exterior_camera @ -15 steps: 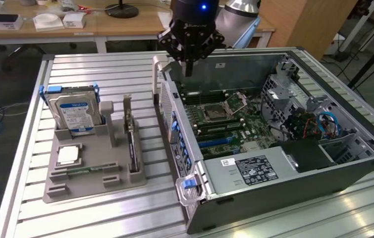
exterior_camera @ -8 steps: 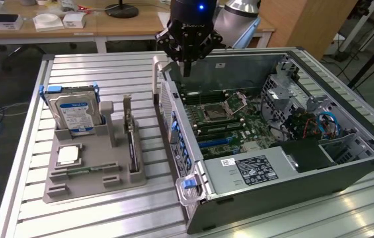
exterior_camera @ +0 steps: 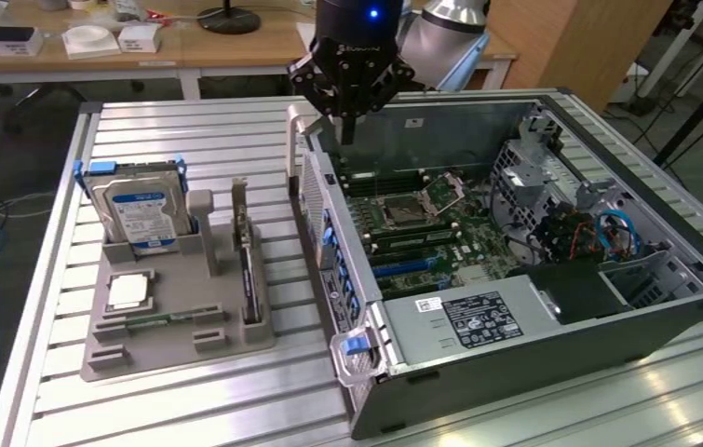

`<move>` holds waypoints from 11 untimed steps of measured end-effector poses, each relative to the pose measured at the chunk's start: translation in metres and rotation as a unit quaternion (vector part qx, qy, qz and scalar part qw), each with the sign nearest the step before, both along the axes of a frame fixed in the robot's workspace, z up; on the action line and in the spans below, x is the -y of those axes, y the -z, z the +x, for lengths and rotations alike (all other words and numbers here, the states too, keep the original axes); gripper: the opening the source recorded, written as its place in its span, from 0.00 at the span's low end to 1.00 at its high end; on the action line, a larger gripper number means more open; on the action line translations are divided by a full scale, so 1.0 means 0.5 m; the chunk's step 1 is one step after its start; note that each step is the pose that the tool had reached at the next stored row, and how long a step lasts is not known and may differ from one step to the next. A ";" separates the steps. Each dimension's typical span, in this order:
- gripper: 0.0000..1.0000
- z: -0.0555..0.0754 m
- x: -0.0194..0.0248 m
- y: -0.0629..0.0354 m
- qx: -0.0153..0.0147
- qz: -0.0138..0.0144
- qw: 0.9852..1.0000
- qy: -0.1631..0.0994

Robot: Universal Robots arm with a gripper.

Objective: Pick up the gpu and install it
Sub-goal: 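Reach for the gpu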

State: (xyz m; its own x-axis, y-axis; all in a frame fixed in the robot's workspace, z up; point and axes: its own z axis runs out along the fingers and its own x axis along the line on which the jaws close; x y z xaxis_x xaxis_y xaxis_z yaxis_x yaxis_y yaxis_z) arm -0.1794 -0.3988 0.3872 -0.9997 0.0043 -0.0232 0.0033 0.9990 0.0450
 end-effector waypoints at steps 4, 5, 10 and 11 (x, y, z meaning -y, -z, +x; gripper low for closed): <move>0.11 -0.004 0.0000 0.000 0.000 0.000 1.000 0.000; 0.11 -0.005 0.0000 0.000 0.000 0.000 1.000 0.000; 0.11 -0.008 0.0000 0.001 0.000 0.000 1.000 0.000; 0.11 -0.009 0.0000 0.001 0.000 0.000 1.000 0.000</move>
